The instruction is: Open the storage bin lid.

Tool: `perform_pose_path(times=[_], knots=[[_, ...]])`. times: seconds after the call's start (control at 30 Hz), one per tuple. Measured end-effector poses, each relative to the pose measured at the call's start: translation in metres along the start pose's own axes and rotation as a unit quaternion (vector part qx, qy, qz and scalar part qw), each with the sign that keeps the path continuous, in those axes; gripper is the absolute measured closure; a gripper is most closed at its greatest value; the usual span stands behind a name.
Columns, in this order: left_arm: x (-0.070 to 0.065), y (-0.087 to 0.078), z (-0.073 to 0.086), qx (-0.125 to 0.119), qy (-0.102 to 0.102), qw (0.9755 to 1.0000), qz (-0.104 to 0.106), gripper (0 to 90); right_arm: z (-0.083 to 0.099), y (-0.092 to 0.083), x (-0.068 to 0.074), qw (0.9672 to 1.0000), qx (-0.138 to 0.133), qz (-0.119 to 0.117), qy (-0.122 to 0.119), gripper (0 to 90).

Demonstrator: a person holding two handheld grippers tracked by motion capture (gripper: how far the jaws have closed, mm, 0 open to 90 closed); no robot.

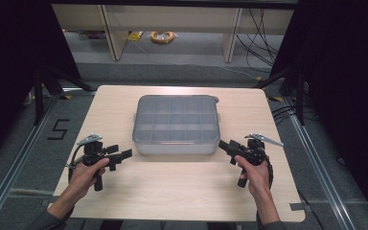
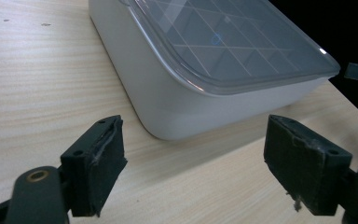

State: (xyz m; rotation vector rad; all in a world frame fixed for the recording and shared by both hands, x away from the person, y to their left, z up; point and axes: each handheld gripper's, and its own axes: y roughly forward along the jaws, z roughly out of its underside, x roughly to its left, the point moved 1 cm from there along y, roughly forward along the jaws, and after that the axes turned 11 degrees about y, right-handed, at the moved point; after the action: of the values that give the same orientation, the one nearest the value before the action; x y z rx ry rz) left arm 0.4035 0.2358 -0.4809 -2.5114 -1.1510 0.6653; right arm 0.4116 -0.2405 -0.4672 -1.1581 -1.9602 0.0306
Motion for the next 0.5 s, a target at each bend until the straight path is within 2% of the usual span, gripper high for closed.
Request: perform_pose_path(times=[0.07,0.1,0.13,0.2,0.23,0.27,0.33,0.37,0.4,0.43,0.5], knots=[[0.001,0.002,0.000,-0.007,-0.002,1.0000,0.002,19.9,-0.002,0.001,-0.001,1.0000,-0.001,0.004,-0.003,40.3],[0.001,0.002,-0.001,0.000,-0.002,1.0000,-0.002,20.2,-0.002,0.002,0.000,0.9999,0.000,0.003,0.012,40.5],[0.002,0.004,-0.002,0.000,-0.004,1.0000,0.001,20.9,-0.006,0.003,-0.002,1.0000,-0.001,0.003,0.003,40.8],[0.002,0.005,-0.003,-0.002,-0.006,1.0000,0.000,21.3,-0.006,0.004,-0.001,0.9999,-0.001,0.009,0.005,41.0],[0.003,0.005,-0.004,-0.004,-0.006,1.0000,0.000,21.5,-0.007,0.005,-0.002,1.0000,-0.004,0.005,0.005,41.3],[0.003,0.005,-0.005,-0.004,-0.005,1.0000,0.002,21.6,-0.008,0.005,0.000,0.9998,0.001,0.001,0.017,41.6],[0.004,0.007,-0.008,-0.007,-0.004,0.9999,0.008,22.2,-0.013,0.008,-0.005,0.9999,-0.008,0.004,-0.006,42.3],[0.005,0.008,-0.010,-0.003,-0.003,1.0000,0.005,22.2,-0.013,0.008,-0.005,0.9999,-0.008,0.004,-0.006,42.3],[0.006,0.009,-0.011,-0.009,-0.006,0.9999,0.002,22.2,-0.013,0.007,0.000,0.9997,0.002,-0.002,0.026,42.4],[0.007,0.010,-0.013,-0.005,-0.004,1.0000,0.005,22.0,-0.016,0.009,-0.005,0.9999,-0.009,0.005,-0.007,42.7],[0.009,0.012,-0.016,-0.003,-0.005,1.0000,0.003,22.0,-0.018,0.012,-0.004,0.9999,-0.010,0.005,-0.004,43.1]])
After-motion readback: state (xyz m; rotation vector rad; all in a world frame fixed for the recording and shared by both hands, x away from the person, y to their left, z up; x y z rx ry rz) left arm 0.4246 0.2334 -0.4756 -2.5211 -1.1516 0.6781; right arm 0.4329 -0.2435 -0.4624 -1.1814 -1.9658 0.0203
